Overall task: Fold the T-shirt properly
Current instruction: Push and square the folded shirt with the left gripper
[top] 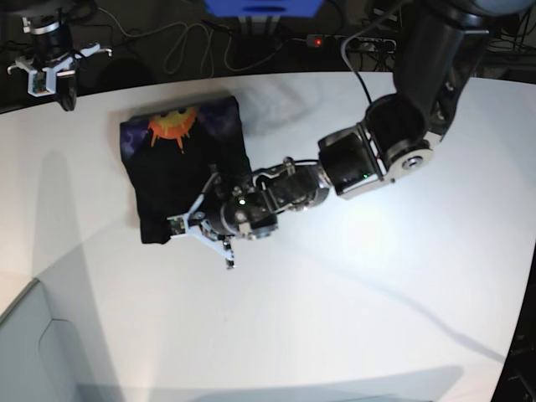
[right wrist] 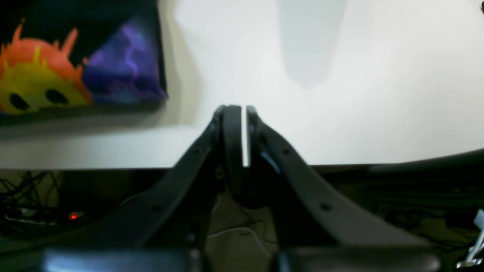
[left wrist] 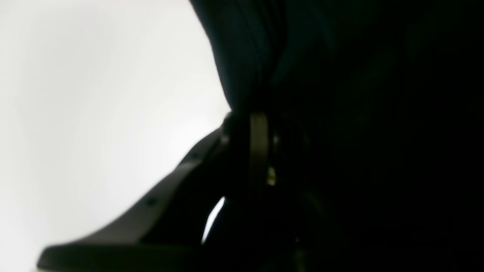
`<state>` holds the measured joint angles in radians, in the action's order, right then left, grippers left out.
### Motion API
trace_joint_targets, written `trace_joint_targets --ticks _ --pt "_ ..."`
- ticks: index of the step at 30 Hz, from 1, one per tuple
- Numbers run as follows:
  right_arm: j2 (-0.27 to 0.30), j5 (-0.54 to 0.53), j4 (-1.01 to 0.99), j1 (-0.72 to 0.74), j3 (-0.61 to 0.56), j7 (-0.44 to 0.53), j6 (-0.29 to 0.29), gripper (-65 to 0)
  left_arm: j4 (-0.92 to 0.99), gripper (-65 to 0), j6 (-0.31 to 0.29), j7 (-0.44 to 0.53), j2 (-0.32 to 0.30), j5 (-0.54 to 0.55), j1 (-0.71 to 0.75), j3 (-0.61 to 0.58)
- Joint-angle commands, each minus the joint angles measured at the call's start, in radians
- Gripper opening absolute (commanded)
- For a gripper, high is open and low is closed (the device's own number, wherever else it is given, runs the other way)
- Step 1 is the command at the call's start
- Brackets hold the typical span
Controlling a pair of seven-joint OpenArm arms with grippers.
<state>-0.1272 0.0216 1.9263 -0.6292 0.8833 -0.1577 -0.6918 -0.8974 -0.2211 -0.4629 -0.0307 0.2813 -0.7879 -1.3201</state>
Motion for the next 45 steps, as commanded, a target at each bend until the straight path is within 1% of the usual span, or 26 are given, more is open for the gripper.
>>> trace_joint_targets --ticks 1,6,9,13,15,18,21,22,23,26,30,32,36,38,41,45 --pt "0.001 -0.021 0.019 -0.008 0.007 0.027 -0.006 -64.8 -0.001 -65.0 -0.022 -0.024 0.021 -0.007 -0.008 -0.016" --pt "-0.013 -0.021 0.019 -0.028 0.007 0.027 -0.006 -64.8 -0.001 -65.0 -0.022 -0.024 0.061 -0.107 -0.003 -0.028" --pt "-0.015 -0.021 0.019 -0.036 0.006 0.027 -0.006 -64.8 -0.001 -65.0 -0.022 -0.024 0.065 -0.135 -0.006 -0.023" --pt "-0.03 -0.021 0.019 -0.037 0.006 0.027 -0.006 -64.8 -0.001 -64.3 -0.018 -0.029 0.065 -0.136 -0.009 -0.022" --pt "-0.03 -0.021 0.019 -0.037 0.006 0.027 -0.006 -64.8 -0.001 -57.6 -0.013 -0.03 0.064 -0.136 -0.009 -0.022" --pt "-0.03 -0.021 0.019 -0.037 0.006 0.027 -0.006 -64.8 -0.007 -42.8 -0.013 -0.024 0.056 -0.136 -0.009 -0.02" --pt "-0.03 -0.021 0.019 -0.037 0.004 0.027 -0.006 -64.8 -0.025 -30.4 -0.013 -0.021 0.035 -0.136 -0.015 -0.017" --pt "-0.03 -0.021 0.019 -0.037 0.004 0.027 -0.006 -64.8 -0.042 -27.8 -0.013 -0.015 0.031 -0.136 -0.023 -0.008" --pt "-0.03 -0.021 0.019 -0.037 0.004 0.027 -0.006 -64.8 -0.056 -26.8 -0.013 -0.007 0.022 -0.136 -0.026 0.011" --pt "-0.03 -0.021 0.019 -0.037 0.004 0.027 -0.006 -64.8 -0.105 -26.7 -0.011 0.003 -0.004 -0.136 -0.026 0.075" --pt "-0.03 -0.021 0.019 -0.037 0.001 0.027 -0.006 -64.8 -0.154 -26.7 -0.014 -0.001 -0.018 -0.136 -0.028 0.182" --pt "-0.03 -0.019 0.019 -0.039 0.001 0.027 -0.006 -64.8 -0.184 -26.7 -0.014 -0.003 -0.03 -0.136 -0.026 0.212" --pt "-0.03 -0.019 0.019 -0.056 0.001 0.027 -0.006 -64.8 -0.236 -26.7 -0.018 -0.004 -0.039 -0.136 -0.026 0.248" --pt "-0.03 -0.019 0.019 -0.059 0.001 0.027 -0.006 -64.8 -0.266 -26.7 -0.018 -0.004 -0.054 -0.136 -0.025 0.287" --pt "-0.03 -0.019 0.019 -0.059 0.001 0.027 -0.006 -64.8 -0.309 -26.4 -0.019 -0.006 -0.067 -0.136 0.005 0.308" --pt "-0.03 -0.019 0.019 -0.057 0.0 0.027 -0.006 -64.8 -0.38 -26.4 -0.014 -0.006 -0.113 -0.13 0.035 0.31"
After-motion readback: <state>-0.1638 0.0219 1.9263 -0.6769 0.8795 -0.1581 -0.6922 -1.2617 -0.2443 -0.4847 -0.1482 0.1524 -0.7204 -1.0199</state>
